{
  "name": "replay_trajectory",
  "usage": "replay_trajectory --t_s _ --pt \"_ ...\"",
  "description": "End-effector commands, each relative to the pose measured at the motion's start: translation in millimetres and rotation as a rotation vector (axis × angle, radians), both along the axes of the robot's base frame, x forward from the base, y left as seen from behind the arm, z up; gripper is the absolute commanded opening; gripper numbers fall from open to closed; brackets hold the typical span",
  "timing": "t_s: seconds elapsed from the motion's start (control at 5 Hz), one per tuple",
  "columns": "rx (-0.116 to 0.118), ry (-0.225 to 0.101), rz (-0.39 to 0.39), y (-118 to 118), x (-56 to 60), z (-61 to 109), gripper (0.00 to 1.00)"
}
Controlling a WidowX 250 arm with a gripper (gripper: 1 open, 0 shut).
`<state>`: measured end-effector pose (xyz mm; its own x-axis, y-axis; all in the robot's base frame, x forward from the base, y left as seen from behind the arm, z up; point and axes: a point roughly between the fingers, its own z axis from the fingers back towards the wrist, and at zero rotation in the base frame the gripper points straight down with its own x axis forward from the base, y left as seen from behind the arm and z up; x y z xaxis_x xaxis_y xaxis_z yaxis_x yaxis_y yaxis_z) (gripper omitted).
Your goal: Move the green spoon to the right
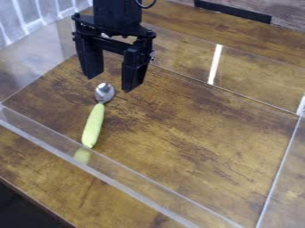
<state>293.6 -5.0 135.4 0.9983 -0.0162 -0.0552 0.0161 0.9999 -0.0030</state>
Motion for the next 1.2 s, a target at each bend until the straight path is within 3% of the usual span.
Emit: replay_trajectory --t_s 0.0,0.2,0.6,1.0 --pt "0.003 0.029 -0.019 -2 -4.0 -13.7 1.0" --pt "0.007 0.047 -0.006 -1 -7.7 -26.6 1.0" --pt "0.014 0.005 0.28 37 -13.7 -34.1 1.0" --pt "0.018 -0.004 0.415 48 -16.8 -55.4 1.0"
